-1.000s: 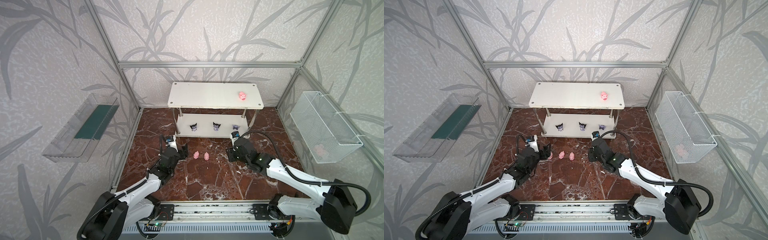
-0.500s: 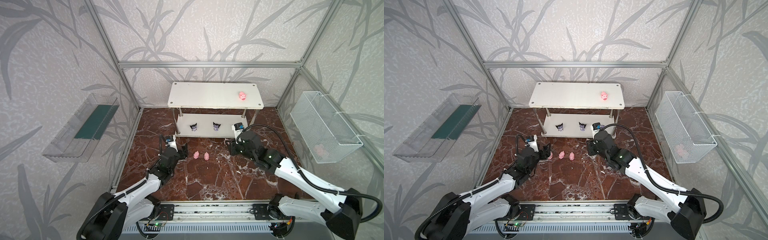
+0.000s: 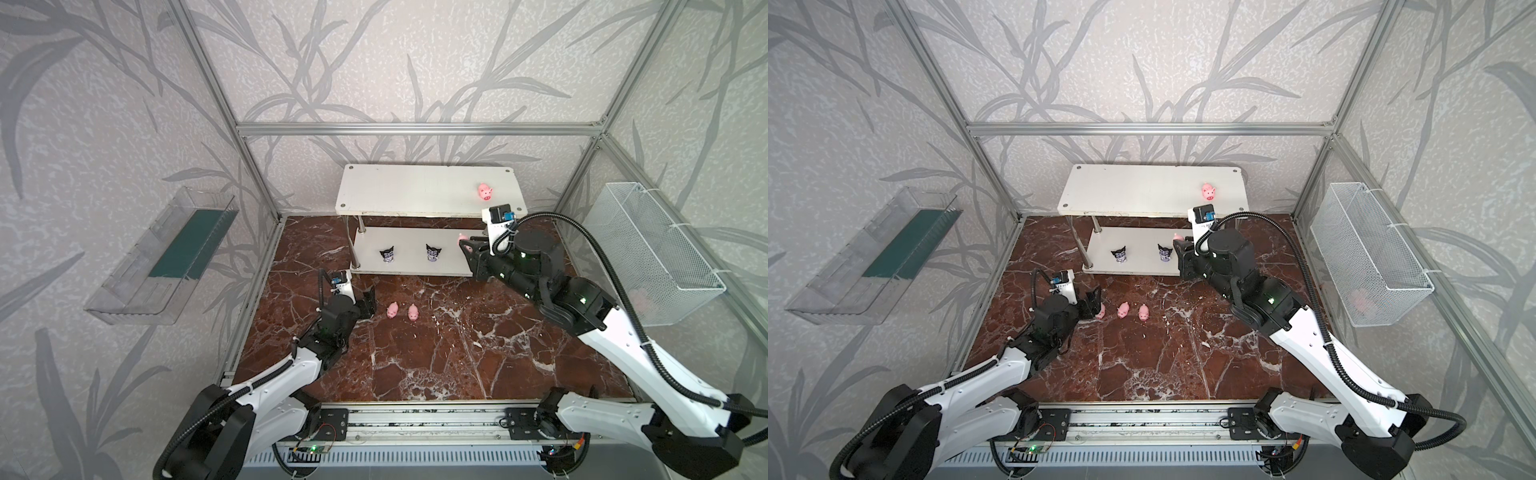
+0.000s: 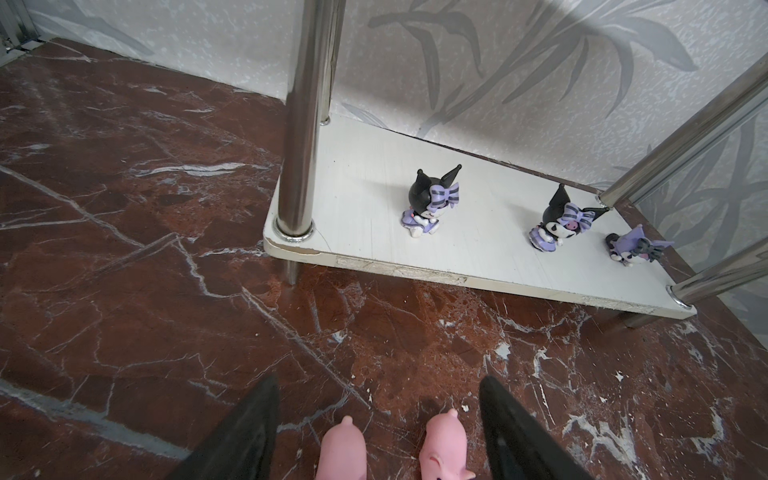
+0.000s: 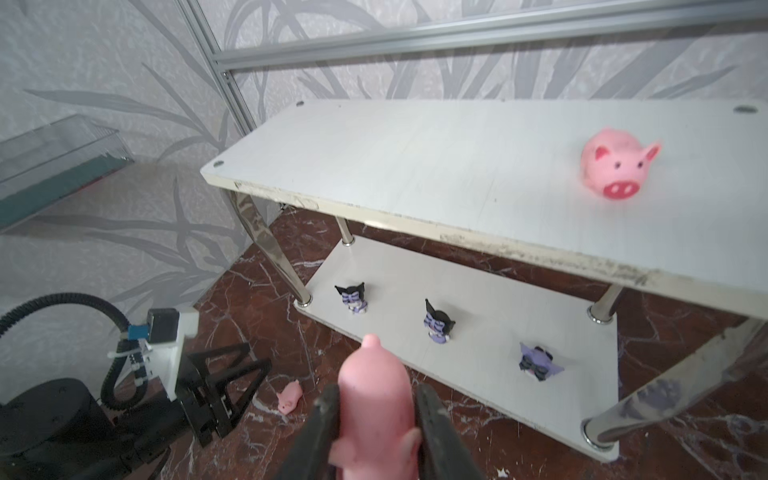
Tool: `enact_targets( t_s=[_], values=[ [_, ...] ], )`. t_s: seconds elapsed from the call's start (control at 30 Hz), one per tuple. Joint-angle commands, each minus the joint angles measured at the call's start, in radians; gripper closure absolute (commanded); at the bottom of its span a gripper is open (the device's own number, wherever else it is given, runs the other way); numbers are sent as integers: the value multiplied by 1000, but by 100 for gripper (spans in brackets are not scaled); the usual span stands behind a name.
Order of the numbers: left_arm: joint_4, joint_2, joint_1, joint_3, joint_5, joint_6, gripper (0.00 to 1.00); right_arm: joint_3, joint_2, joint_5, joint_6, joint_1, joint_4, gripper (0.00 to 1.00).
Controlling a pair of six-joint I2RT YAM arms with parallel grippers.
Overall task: Place and organize the plastic toys onto the shelf
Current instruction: 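Carry the pig with the right gripper up over the top shelf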
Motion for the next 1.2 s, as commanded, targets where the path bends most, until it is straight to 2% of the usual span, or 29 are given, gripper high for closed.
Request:
enact_targets(
  t_s=[0.0,0.37,0.63,0.83,1.17],
  values=[
    [-2,-3,6,-4,1,-10,26,102,54,39,-76,-5,-23,69],
    [3,-1,6,-11,1,-13,26,447,334,74,-148,-90,-74,69],
    [17,7,8,-16,3,-16,26,646,545,90,-154,-127,-128,69],
    [21,10,10,-20,1,-18,26,698,622,110,-132,-143,-139,69],
    [41,31,12,-18,11,-22,26,700,666,136,-95,-174,-144,70]
  ],
)
